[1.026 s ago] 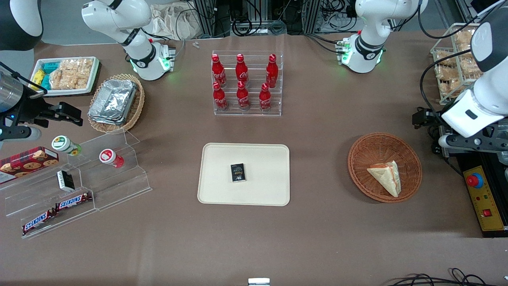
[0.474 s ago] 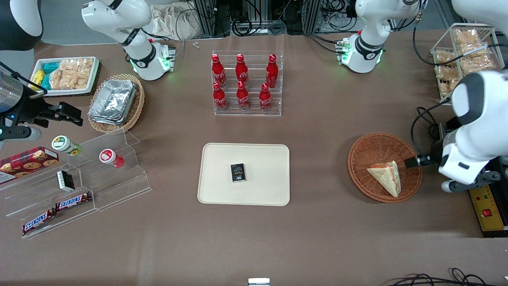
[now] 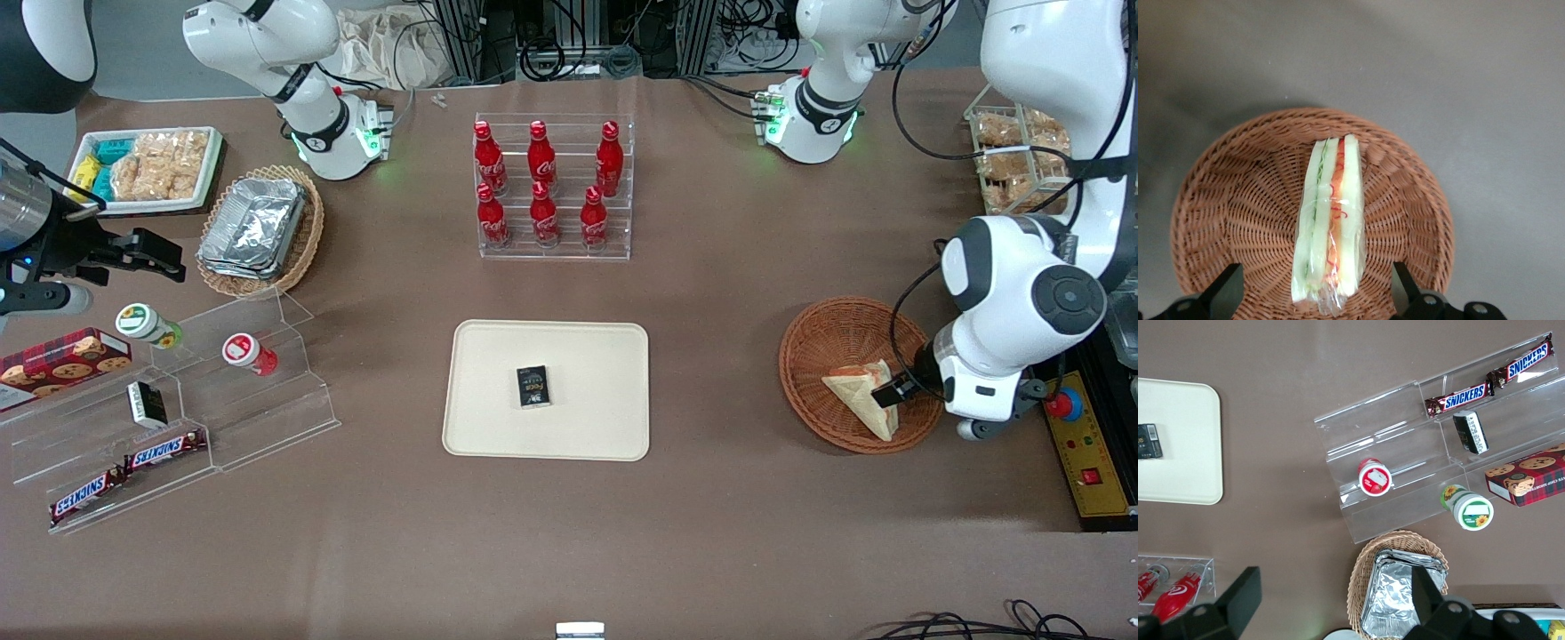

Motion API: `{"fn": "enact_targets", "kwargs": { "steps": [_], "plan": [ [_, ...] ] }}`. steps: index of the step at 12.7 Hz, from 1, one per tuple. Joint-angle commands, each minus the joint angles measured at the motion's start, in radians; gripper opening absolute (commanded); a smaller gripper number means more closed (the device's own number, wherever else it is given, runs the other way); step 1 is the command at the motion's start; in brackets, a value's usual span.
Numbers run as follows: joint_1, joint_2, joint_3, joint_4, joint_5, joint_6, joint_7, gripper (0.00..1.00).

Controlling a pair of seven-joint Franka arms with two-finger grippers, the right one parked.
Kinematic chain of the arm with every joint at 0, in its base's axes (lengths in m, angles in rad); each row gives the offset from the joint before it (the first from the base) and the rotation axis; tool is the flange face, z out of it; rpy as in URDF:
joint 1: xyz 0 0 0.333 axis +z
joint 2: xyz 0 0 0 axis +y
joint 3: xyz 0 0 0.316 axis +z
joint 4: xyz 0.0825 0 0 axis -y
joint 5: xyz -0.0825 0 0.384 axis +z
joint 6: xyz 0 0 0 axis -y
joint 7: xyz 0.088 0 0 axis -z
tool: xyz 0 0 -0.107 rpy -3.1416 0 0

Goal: Place sandwich from basket to tray
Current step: 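Close the left gripper on the sandwich's wrapped edge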

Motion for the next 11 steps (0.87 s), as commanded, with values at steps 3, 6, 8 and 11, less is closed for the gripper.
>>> {"fn": "enact_targets", "kwargs": {
  "steps": [3, 6, 8, 11],
  "plan": [
    [0.002, -0.006, -0.003, -0.067, -0.007, 0.089, -0.034, 1.00],
    [0.001, 0.042, -0.005, -0.069, -0.009, 0.095, -0.033, 1.00],
    [0.002, 0.092, -0.005, -0.059, -0.006, 0.106, -0.031, 1.00],
    [0.004, 0.095, -0.005, -0.018, -0.017, 0.098, -0.037, 0.30]
  ]
}}
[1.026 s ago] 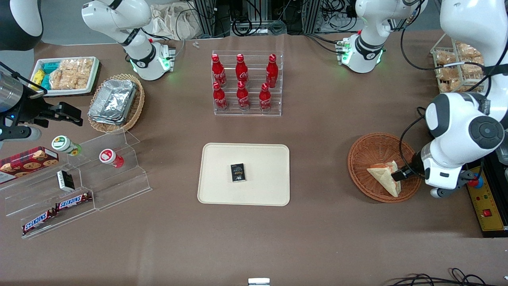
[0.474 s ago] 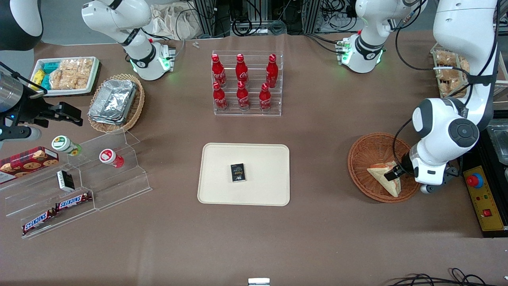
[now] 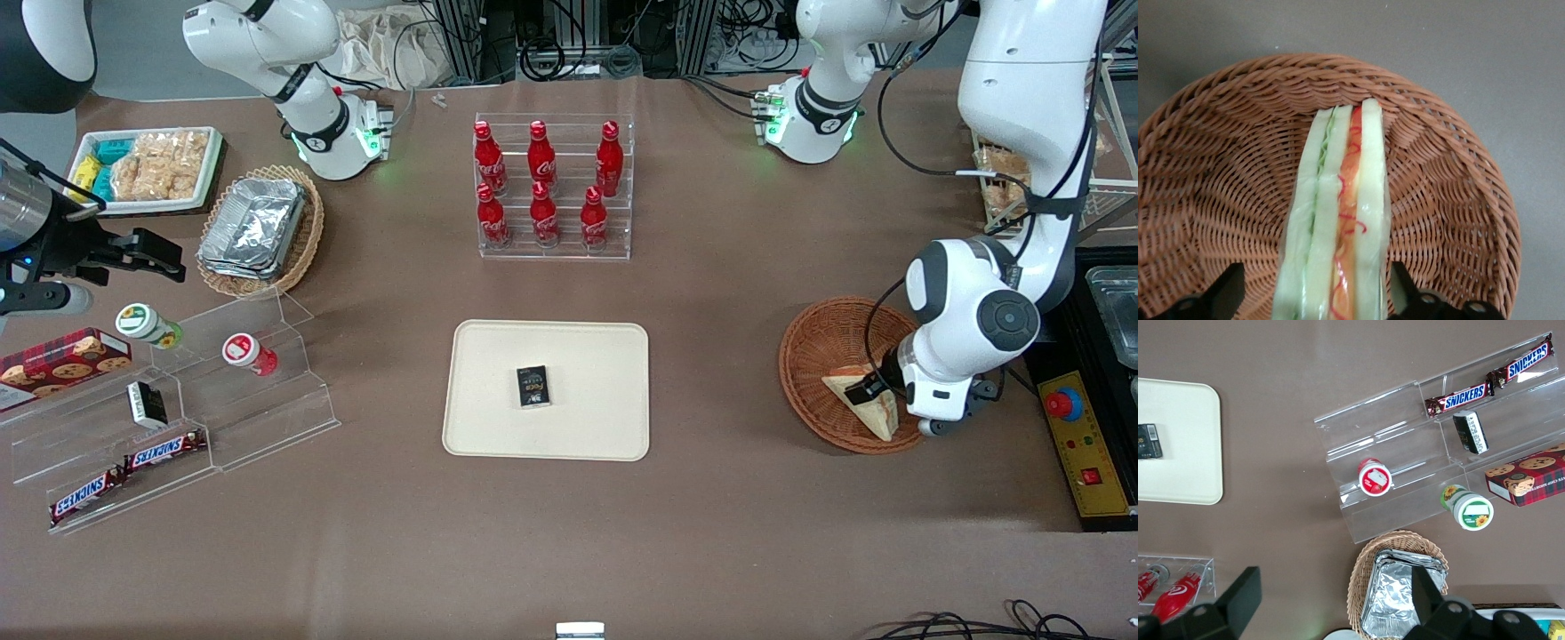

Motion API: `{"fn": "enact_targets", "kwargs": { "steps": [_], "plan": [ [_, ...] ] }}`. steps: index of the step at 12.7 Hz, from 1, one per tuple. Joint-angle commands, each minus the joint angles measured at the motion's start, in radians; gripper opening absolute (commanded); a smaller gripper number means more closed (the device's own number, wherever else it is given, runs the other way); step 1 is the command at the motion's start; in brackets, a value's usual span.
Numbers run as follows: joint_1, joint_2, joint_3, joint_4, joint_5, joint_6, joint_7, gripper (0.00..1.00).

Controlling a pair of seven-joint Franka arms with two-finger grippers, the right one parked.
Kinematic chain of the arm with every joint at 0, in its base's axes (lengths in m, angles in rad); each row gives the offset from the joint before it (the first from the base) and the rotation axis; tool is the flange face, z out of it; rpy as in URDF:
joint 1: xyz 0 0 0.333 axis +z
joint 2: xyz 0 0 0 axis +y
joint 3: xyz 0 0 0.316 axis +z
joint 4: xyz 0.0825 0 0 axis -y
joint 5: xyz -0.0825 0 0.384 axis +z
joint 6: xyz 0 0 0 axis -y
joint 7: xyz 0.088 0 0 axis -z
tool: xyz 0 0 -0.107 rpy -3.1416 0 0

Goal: Place sandwich from basket to tray
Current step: 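Close the left gripper on the sandwich's wrapped edge, then lift the sandwich and carry it over the white tray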

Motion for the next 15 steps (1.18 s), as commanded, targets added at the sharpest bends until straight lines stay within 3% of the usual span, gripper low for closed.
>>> {"fn": "enact_targets", "kwargs": {
  "steps": [1, 6, 10, 14, 15],
  "plan": [
    [0.004, 0.016, -0.006, 0.056, -0.010, -0.007, -0.033, 0.03],
    [-0.002, 0.026, -0.007, 0.089, -0.008, -0.013, -0.061, 0.00],
    [-0.008, -0.075, -0.012, 0.129, 0.004, -0.142, -0.040, 0.00],
    [-0.011, -0.066, -0.093, 0.516, 0.002, -0.689, 0.109, 0.00],
    [-0.011, -0.063, -0.122, 0.576, 0.003, -0.748, 0.159, 0.00]
  ]
}}
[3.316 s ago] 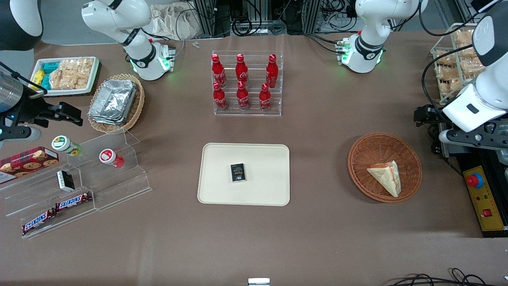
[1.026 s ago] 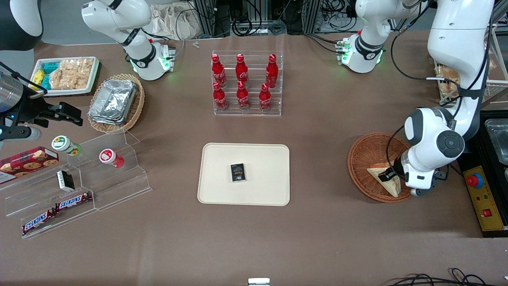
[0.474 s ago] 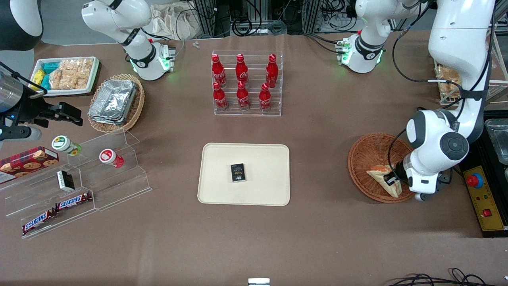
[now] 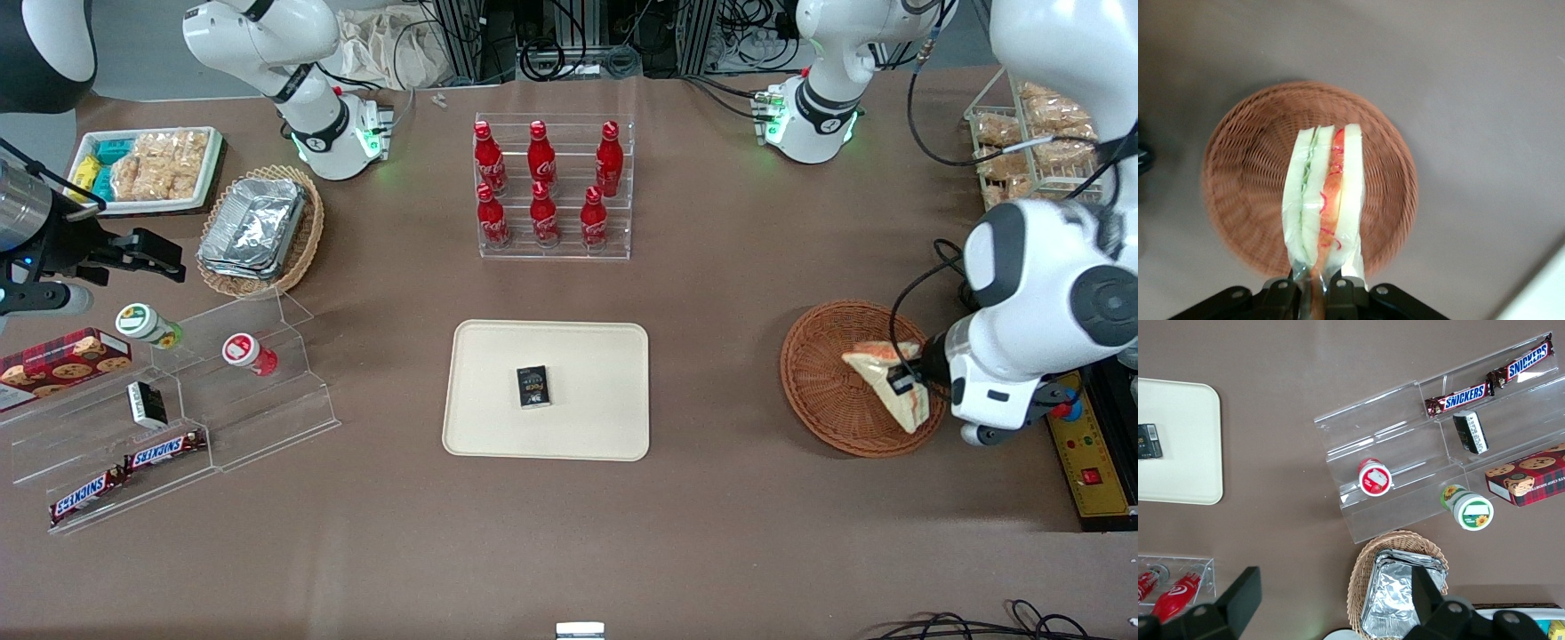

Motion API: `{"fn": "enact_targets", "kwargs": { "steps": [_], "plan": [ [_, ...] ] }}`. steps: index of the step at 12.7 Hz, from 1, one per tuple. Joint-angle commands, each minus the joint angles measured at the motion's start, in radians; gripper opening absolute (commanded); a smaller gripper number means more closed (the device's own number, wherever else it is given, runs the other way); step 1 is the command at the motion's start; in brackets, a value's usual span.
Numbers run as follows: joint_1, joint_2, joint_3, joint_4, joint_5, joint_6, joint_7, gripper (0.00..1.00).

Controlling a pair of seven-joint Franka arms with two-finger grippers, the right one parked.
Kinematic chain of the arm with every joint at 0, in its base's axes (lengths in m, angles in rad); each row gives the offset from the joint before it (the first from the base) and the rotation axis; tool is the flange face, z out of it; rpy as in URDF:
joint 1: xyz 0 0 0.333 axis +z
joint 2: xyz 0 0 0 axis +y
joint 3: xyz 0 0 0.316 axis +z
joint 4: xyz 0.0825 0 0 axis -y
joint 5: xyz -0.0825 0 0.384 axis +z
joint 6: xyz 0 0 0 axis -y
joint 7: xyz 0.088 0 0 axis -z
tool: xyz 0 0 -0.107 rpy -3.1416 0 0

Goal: Place sandwich from basket to tray
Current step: 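Lift the sandwich and carry it over the white tray, then lower the sandwich onto the tray beside the tissue pack and release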

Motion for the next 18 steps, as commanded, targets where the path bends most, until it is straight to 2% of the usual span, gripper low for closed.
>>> {"fn": "enact_targets", "kwargs": {
  "steps": [1, 3, 5, 6, 8, 11, 18],
  "plan": [
    [-0.008, 0.038, -0.091, 0.177, 0.004, -0.148, 0.133, 0.00],
    [-0.026, 0.052, -0.196, 0.194, 0.012, -0.142, 0.180, 0.00],
    [-0.156, 0.111, -0.214, 0.220, 0.163, -0.142, 0.170, 0.00],
    [-0.213, 0.162, -0.214, 0.258, 0.182, -0.142, 0.151, 0.00],
    [-0.279, 0.272, -0.217, 0.324, 0.165, -0.088, 0.044, 0.00],
    [-0.366, 0.391, -0.215, 0.336, 0.161, 0.080, -0.055, 0.00],
    [-0.458, 0.535, -0.214, 0.331, 0.164, 0.184, -0.060, 0.01]
  ]
}}
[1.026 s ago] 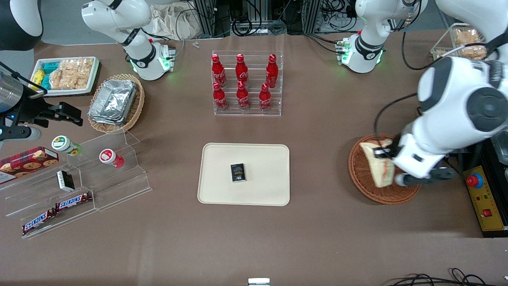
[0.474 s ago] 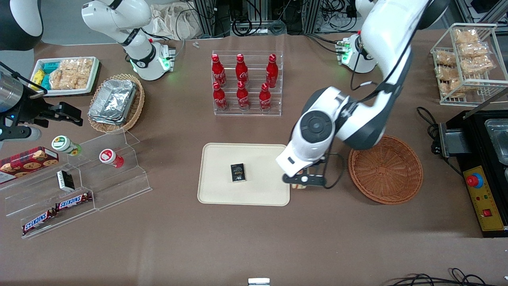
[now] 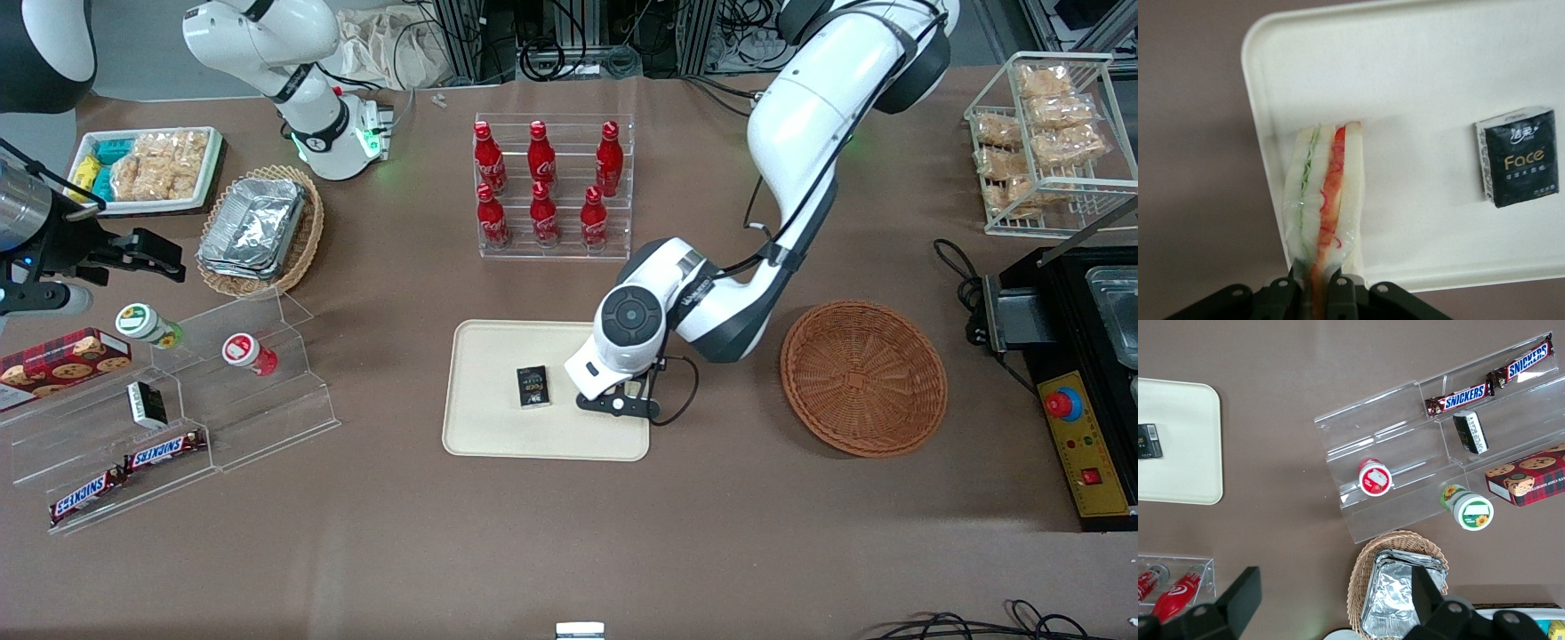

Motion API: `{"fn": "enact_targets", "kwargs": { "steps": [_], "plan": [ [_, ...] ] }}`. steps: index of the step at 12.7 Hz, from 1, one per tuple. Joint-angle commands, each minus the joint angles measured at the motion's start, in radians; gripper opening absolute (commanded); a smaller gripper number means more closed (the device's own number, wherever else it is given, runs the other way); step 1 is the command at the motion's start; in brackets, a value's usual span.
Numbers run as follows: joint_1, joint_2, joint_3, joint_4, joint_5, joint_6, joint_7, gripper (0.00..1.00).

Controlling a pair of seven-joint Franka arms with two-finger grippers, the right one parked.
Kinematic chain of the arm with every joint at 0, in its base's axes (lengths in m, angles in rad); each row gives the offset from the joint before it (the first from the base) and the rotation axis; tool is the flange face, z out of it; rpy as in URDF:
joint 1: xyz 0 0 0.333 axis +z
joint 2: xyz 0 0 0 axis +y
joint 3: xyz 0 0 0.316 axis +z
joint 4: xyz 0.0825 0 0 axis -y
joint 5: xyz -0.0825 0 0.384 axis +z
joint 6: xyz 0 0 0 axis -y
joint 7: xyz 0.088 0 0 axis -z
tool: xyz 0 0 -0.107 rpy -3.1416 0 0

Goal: Place sandwich from basket to tray
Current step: 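Lower the sandwich onto the tray beside the tissue pack and release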

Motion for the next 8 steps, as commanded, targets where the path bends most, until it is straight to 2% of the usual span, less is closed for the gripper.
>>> {"fn": "enact_targets", "kwargs": {
  "steps": [1, 6, 8],
  "plan": [
    [-0.026, 0.034, 0.007, 0.045, 0.019, -0.002, -0.012, 0.04],
    [-0.011, 0.062, 0.028, 0.097, 0.027, 0.030, -0.010, 0.12],
    [-0.014, 0.080, 0.055, 0.114, 0.025, 0.049, -0.013, 0.28]
  ]
}}
